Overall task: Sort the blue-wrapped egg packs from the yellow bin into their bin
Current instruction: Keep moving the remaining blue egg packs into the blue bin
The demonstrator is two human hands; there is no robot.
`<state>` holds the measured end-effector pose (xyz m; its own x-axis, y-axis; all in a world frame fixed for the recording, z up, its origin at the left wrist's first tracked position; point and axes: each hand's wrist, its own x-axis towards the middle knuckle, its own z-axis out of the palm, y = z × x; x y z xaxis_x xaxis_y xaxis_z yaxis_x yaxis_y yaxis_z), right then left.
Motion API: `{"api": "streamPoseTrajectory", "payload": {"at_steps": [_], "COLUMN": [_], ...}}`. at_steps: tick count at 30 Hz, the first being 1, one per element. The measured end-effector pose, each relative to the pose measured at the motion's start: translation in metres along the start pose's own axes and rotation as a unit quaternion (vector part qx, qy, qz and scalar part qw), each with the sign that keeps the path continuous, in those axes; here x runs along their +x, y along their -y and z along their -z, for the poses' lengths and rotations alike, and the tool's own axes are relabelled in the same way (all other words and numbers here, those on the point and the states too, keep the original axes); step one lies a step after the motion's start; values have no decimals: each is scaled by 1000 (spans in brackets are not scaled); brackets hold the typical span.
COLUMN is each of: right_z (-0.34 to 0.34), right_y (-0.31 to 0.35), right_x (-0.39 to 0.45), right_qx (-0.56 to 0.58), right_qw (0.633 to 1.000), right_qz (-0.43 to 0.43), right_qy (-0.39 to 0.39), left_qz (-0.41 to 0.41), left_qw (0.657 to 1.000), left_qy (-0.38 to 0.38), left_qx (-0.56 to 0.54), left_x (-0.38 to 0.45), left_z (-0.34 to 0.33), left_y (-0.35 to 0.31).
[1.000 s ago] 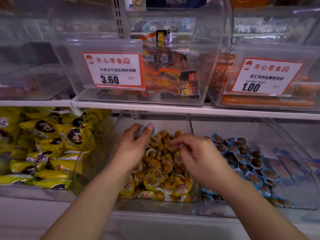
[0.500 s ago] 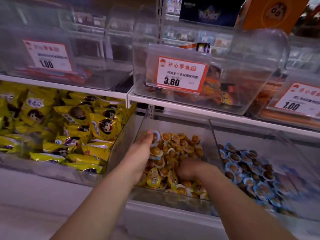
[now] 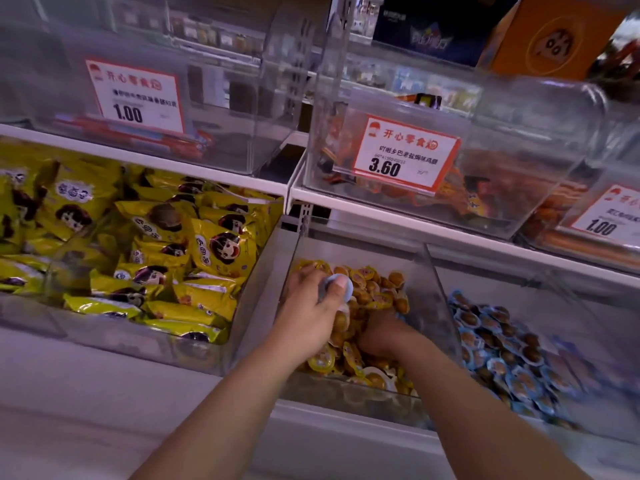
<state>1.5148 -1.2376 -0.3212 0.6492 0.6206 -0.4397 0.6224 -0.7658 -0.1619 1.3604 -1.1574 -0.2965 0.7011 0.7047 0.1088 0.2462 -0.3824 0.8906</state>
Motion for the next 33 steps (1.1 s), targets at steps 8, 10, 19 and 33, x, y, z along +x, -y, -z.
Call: {"api": "streamPoseTrajectory", "payload": {"at_steps": [8, 10, 19, 33], "right_z": [-2, 7, 60, 41], "right_y": [-9, 0, 17, -22], "right_x": [2, 0, -17, -41], "right_qx": [402, 570, 694, 413], "right_qw": [910, 819, 710, 900], "right_qz": [38, 30, 47, 104], "right_qy": [-91, -51, 111, -94], "left_qz": [10, 11, 97, 68], "left_qw": [994, 991, 945, 965], "left_qy": [-27, -25, -35, -31], "left_qx": [-107, -128, -311, -251], "left_x": [-3, -1, -2, -3], "left_z": [5, 6, 15, 9], "left_y": [-7, -7, -14, -14]}}
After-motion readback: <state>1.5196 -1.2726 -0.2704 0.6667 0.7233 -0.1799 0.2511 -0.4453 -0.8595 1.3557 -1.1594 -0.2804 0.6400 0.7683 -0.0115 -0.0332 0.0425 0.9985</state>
